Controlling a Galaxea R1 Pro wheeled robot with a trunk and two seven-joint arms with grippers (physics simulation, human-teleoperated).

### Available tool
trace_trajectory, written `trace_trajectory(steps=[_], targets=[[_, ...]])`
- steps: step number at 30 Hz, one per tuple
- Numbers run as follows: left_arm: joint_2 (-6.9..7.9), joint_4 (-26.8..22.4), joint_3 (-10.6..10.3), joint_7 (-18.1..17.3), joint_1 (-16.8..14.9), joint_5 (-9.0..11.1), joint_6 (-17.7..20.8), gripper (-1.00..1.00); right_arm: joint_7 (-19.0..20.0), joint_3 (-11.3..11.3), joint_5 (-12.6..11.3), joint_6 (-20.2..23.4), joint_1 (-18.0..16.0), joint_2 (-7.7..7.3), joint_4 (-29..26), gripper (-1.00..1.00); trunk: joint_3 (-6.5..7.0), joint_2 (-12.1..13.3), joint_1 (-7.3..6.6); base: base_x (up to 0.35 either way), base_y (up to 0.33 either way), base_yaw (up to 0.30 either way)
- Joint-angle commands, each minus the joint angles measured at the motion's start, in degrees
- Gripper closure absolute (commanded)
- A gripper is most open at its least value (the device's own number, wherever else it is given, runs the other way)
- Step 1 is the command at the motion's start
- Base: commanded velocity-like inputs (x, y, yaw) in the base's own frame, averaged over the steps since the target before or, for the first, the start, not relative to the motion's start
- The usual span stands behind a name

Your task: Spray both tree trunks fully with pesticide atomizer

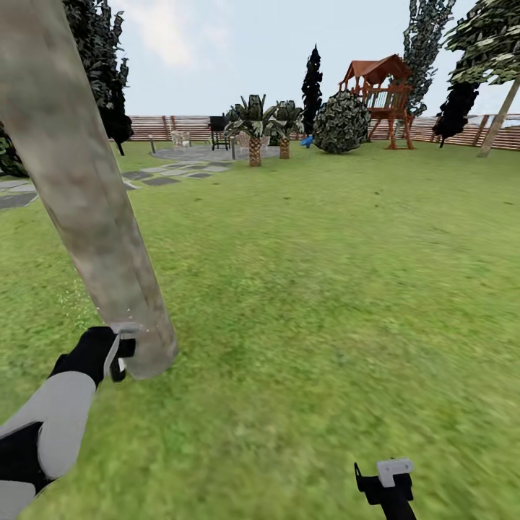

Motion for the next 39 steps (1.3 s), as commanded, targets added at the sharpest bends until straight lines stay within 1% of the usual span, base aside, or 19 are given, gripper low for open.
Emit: trace_trajectory(steps=[1,2,3,4,6,11,13,20,26,32,39], targets=[[0.79,0.0,0.0,-0.1,-0.1,0.1,0.4,1.0,0.0,0.0,0.0,0.0,0.0,0.0,0.0,-1.0,0.0,0.0,0.0,0.0,0.0,0.0],[1.5,0.0,0.0,-0.1,-0.1,0.2,0.6,1.0,0.0,0.0,0.0,0.0,0.0,0.0,0.0,-1.0,0.0,0.0,0.0,0.0,0.0,0.0],[4.14,0.1,0.0,-0.2,0.1,0.3,0.8,1.0,0.0,0.0,0.0,0.0,0.0,0.0,0.0,-1.0,0.0,0.0,0.0,0.0,0.0,0.0],[5.3,0.1,0.0,-0.3,0.2,0.3,0.9,1.0,0.0,0.0,0.0,0.0,0.0,0.0,0.0,-1.0,0.0,0.0,0.0,0.0,0.0,0.0],[5.79,0.1,-0.1,-0.3,0.4,0.2,0.9,1.0,0.0,0.0,0.0,0.0,0.0,0.0,0.0,-1.0,0.0,0.0,0.0,0.0,0.0,0.004],[5.74,0.1,-0.3,-0.3,0.7,0.2,0.7,1.0,0.0,0.0,0.0,0.0,0.0,0.0,0.0,-1.0,0.0,0.0,0.0,0.015,0.0,0.22],[5.62,0.1,-0.2,-0.3,0.7,0.2,0.7,1.0,0.0,0.0,0.0,0.0,0.0,0.0,0.0,-1.0,0.0,0.0,0.0,0.23,0.0,0.184],[5.33,0.1,-0.1,-0.2,0.7,0.2,0.5,1.0,0.0,0.0,0.0,0.0,0.0,0.0,0.0,-1.0,0.0,0.0,0.0,0.305,0.0,0.014],[5.37,0.0,0.0,-0.2,0.3,0.2,0.7,1.0,0.0,0.0,0.0,0.0,0.0,0.0,0.0,-1.0,0.0,0.0,0.0,0.036,-0.018,0.055],[5.3,0.0,0.1,-0.2,0.0,0.2,0.6,1.0,0.0,0.1,0.0,0.0,0.0,0.01,0.0,-1.0,0.0,0.0,0.0,0.0,-0.247,0.258],[5.13,0.0,0.1,-0.2,-0.2,0.3,0.5,1.0,0.0,0.1,0.0,0.0,0.0,0.0,0.0,-1.0,0.0,0.0,0.0,0.04,-0.268,0.025]])
